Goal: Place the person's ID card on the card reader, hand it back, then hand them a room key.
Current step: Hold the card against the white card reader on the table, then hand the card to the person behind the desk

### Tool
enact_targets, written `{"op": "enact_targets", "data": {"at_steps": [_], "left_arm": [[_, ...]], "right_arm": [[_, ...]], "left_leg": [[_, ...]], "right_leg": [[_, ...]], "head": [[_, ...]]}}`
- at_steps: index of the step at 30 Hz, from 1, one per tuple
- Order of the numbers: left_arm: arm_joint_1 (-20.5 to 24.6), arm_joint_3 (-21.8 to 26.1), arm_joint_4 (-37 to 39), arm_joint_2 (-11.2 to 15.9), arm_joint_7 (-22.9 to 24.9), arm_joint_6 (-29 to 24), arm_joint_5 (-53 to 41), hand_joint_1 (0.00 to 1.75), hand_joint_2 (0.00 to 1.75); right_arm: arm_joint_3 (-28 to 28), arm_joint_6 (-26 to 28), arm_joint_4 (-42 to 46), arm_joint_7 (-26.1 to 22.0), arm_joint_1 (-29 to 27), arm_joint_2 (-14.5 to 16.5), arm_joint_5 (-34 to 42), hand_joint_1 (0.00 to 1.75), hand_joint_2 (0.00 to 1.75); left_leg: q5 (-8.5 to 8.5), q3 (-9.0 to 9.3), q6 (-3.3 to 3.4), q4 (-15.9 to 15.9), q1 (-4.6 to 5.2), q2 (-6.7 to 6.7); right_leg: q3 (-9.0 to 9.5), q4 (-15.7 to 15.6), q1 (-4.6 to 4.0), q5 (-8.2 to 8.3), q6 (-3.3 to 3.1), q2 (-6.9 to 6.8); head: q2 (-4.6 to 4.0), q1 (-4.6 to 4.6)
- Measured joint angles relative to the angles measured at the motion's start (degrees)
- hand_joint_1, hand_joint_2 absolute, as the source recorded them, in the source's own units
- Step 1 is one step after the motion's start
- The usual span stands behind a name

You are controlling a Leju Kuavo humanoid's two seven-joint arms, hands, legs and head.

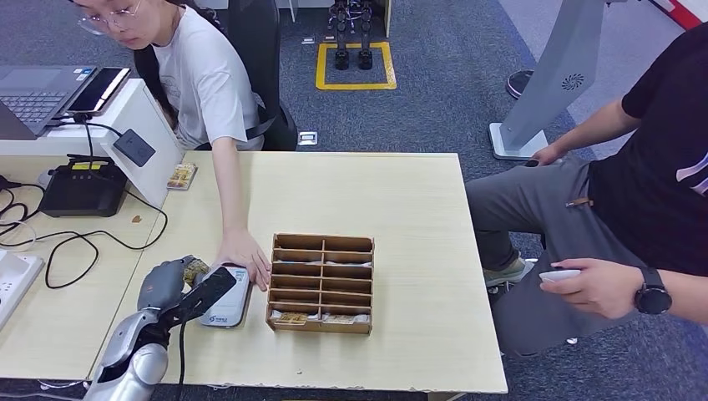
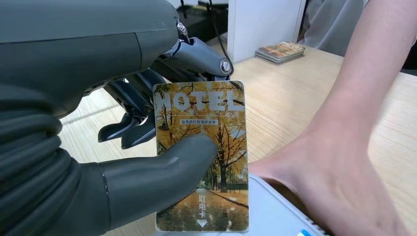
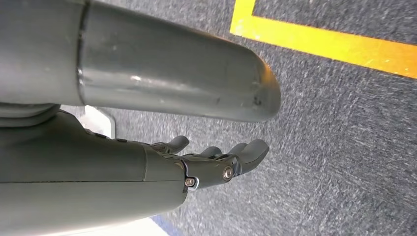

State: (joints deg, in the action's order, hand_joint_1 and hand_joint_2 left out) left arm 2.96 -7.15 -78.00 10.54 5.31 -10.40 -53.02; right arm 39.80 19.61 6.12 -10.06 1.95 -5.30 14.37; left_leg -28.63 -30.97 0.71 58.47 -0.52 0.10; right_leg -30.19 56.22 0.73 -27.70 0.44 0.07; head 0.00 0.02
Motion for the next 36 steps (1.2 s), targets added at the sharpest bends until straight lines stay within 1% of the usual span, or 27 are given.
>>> {"op": "enact_targets", "data": {"at_steps": [3, 13, 16, 19, 22, 26, 30, 32, 36], "left_arm": [[0.02, 0.00, 0.89, 0.00, 0.01, -0.97, -2.46, 1.75, 1.75], [0.39, 0.00, 2.59, -0.16, -0.01, -2.03, -6.33, 1.75, 1.75], [0.76, 0.02, 3.08, -0.42, -0.54, -1.99, -5.64, 1.75, 1.75], [1.30, 0.14, 3.30, -0.78, -1.70, -1.56, -2.87, 1.75, 1.75], [1.84, 0.80, 3.18, -1.42, -3.91, 0.51, 4.40, 1.75, 1.75], [2.35, 2.78, 1.17, -2.92, -7.60, 4.75, 24.00, 1.75, 1.75], [4.25, 4.98, -2.28, -3.20, -8.64, 6.15, 43.54, 1.75, 1.75], [5.47, 5.67, -3.36, -2.89, -8.66, 6.21, 48.26, 1.75, 1.75], [6.91, 6.39, -4.53, -2.39, -9.40, 5.44, 52.22, 1.75, 1.75]], "right_arm": [[-0.03, -0.07, 0.00, -0.52, 0.04, 0.01, 1.16, 0.00, 0.00], [-0.31, -0.24, 0.00, -1.41, 0.10, 0.02, 3.40, 0.00, 0.00], [-0.34, -0.24, 0.00, -1.46, 0.13, 0.03, 4.00, 0.00, 0.00], [-0.34, -0.22, 0.00, -1.49, 0.19, 0.03, 4.53, 0.00, 0.00], [-0.34, -0.13, -0.01, -1.65, 0.26, 0.05, 5.09, 0.00, 0.00], [-0.22, 0.19, -0.03, -1.95, 0.29, 0.05, 6.29, 0.00, 0.00], [0.16, 0.71, -0.06, -2.07, 0.25, 0.05, 7.46, 0.00, 0.00], [0.31, 0.93, -0.07, -2.07, 0.25, 0.05, 7.73, 0.00, 0.00], [0.69, 1.01, -0.07, -2.07, 0.24, 0.05, 8.03, 0.00, 0.00]], "left_leg": [[0.00, 0.00, 0.00, 0.00, 0.00, 0.00], [0.04, 0.01, 0.04, 0.00, 0.00, -0.01], [0.05, 0.01, 0.05, 0.00, 0.01, -0.01], [0.07, 0.01, 0.05, 0.00, 0.01, -0.02], [0.09, 0.01, 0.07, 0.00, 0.01, -0.02], [0.14, -0.04, 0.06, 0.03, 0.00, -0.01], [0.17, -0.09, 0.07, 0.04, 0.00, -0.01], [0.18, -0.10, 0.09, 0.04, 0.00, -0.02], [0.20, -0.10, 0.09, 0.04, 0.00, -0.01]], "right_leg": [[0.00, 0.01, 0.00, 0.00, 0.00, 0.00], [0.01, 0.03, 0.00, 0.01, 0.00, -0.01], [0.02, 0.03, 0.00, 0.02, 0.01, -0.02], [0.01, 0.03, 0.00, 0.04, 0.01, -0.03], [0.00, 0.04, 0.00, 0.09, -0.01, -0.03], [-0.05, 0.04, 0.00, 0.13, -0.02, -0.02], [-0.09, 0.05, -0.01, 0.17, -0.02, -0.02], [-0.09, 0.06, -0.01, 0.17, -0.02, -0.02], [-0.11, 0.08, -0.01, 0.18, -0.02, -0.01]], "head": [[0.00, 0.00], [0.01, 0.00], [0.00, 0.00], [0.00, 0.00], [0.01, 0.00], [0.01, 0.01], [0.01, 0.01], [0.01, 0.01], [0.00, 0.01]]}}
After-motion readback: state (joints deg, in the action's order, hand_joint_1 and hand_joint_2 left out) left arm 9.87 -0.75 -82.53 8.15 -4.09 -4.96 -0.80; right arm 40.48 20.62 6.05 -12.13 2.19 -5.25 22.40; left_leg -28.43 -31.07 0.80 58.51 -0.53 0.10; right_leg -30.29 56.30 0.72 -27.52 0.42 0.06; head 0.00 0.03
